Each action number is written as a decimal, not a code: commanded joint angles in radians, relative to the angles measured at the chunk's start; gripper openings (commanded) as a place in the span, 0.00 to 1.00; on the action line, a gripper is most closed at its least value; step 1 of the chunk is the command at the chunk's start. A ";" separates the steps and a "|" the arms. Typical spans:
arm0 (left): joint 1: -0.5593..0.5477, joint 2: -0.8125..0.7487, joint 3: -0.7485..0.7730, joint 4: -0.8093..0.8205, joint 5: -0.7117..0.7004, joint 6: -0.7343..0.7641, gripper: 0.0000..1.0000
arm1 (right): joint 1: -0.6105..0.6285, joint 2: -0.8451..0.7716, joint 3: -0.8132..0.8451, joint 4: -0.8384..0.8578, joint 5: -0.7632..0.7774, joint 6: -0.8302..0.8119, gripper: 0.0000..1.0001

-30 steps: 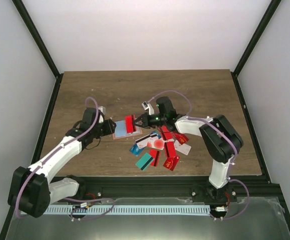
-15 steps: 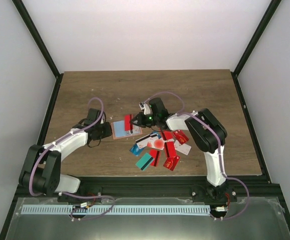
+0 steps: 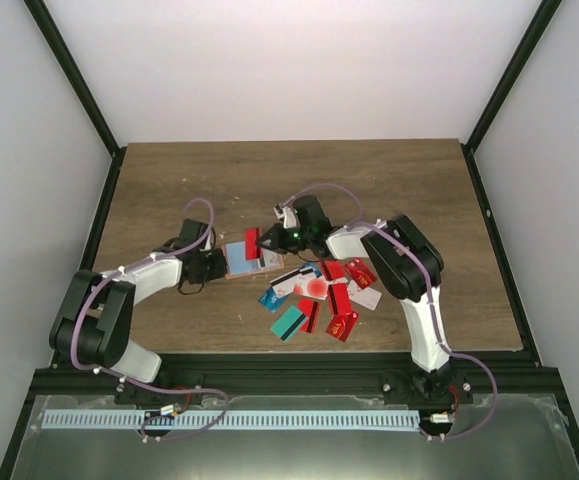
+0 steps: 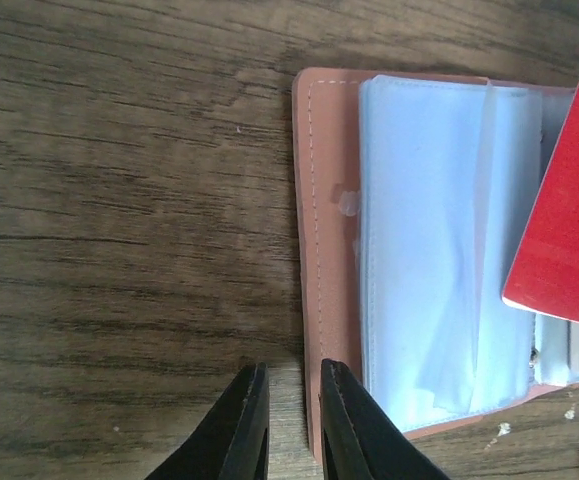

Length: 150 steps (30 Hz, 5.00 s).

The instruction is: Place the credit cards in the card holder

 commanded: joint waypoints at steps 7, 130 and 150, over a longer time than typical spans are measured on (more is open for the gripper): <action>0.008 0.050 0.011 0.050 0.044 0.024 0.15 | 0.028 0.046 0.044 -0.010 -0.011 0.021 0.01; 0.024 -0.052 0.062 -0.096 0.008 0.076 0.15 | 0.190 0.099 0.567 -0.779 0.399 -0.447 0.56; 0.023 -0.057 0.044 -0.093 0.006 0.080 0.15 | 0.276 0.179 0.657 -0.831 0.649 -0.494 0.44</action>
